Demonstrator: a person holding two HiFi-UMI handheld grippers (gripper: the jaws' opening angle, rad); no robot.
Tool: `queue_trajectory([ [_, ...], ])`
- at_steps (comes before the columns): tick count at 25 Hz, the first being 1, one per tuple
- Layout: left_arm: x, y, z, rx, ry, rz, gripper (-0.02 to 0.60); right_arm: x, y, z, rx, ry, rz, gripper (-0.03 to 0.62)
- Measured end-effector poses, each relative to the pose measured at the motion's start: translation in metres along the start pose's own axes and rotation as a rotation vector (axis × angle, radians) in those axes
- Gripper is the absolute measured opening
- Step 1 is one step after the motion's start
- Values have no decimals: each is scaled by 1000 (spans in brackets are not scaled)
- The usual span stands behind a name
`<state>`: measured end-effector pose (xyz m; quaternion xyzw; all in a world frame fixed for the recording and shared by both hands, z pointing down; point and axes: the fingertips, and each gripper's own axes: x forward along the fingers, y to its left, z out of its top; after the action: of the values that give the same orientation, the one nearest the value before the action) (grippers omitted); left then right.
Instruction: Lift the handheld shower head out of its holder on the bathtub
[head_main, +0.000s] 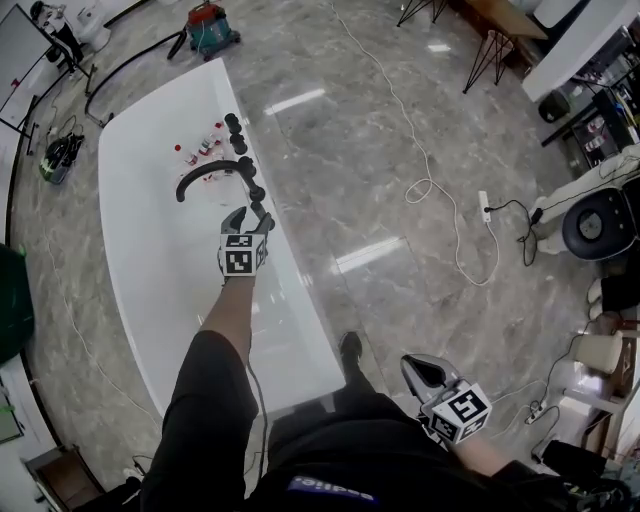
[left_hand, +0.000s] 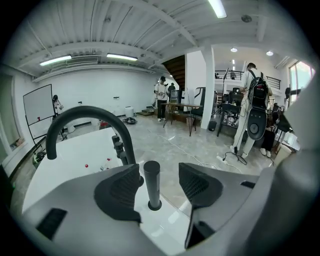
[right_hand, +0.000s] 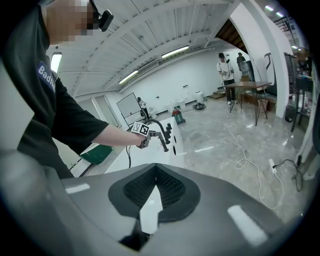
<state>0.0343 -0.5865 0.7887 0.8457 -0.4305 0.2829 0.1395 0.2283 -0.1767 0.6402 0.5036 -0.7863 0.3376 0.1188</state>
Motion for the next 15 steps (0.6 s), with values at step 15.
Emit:
queue_trajectory([
  [15, 89, 19, -60, -18, 146, 59, 229, -10, -60, -40, 68, 108, -67, 2],
])
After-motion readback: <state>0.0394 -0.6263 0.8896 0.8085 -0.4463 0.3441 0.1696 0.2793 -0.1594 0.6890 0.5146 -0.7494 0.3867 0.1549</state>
